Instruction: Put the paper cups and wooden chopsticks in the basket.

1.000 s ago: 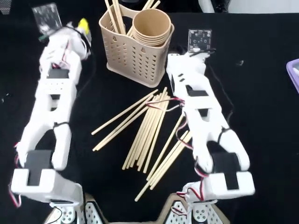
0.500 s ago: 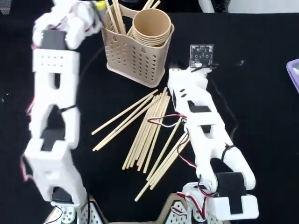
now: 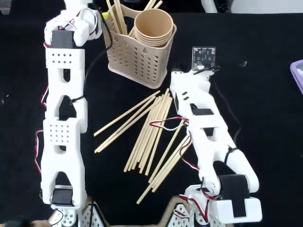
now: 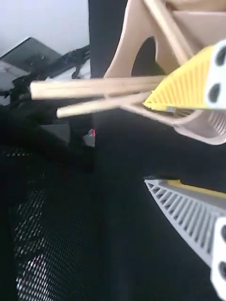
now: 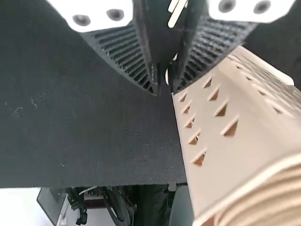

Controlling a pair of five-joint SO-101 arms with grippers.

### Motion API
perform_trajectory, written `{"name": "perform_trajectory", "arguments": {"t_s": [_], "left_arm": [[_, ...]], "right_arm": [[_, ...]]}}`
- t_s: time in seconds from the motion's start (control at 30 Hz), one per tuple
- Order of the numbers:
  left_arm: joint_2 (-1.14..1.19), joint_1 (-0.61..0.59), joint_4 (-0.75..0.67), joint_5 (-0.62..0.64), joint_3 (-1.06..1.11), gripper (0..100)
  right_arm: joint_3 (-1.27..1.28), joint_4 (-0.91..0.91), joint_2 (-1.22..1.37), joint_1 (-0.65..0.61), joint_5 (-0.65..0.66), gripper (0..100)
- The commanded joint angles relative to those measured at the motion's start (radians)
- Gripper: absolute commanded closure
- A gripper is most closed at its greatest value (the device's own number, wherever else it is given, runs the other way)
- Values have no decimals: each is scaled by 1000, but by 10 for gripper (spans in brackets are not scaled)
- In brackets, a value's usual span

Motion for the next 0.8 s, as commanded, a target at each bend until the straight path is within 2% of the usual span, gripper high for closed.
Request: {"name": "perform_trajectory", "arguments": {"t_s": [0.0,0.3,0.47,0.53,0.77], "left_arm": [[11,-2,5,-58,-68,766],[41,54,12,-74,-76,779],[41,91,66,-74,-76,981],[41,111,112,-74,-77,952],[40,127,232,-68,-134,970]], "right_arm": [[-7,-21,-47,-9,-8,943],[-7,-21,-47,-11,-8,943],[-7,-23,-47,-6,-8,943],[-7,-23,-47,-6,-8,943],[-7,-23,-47,-5,-8,943]]}}
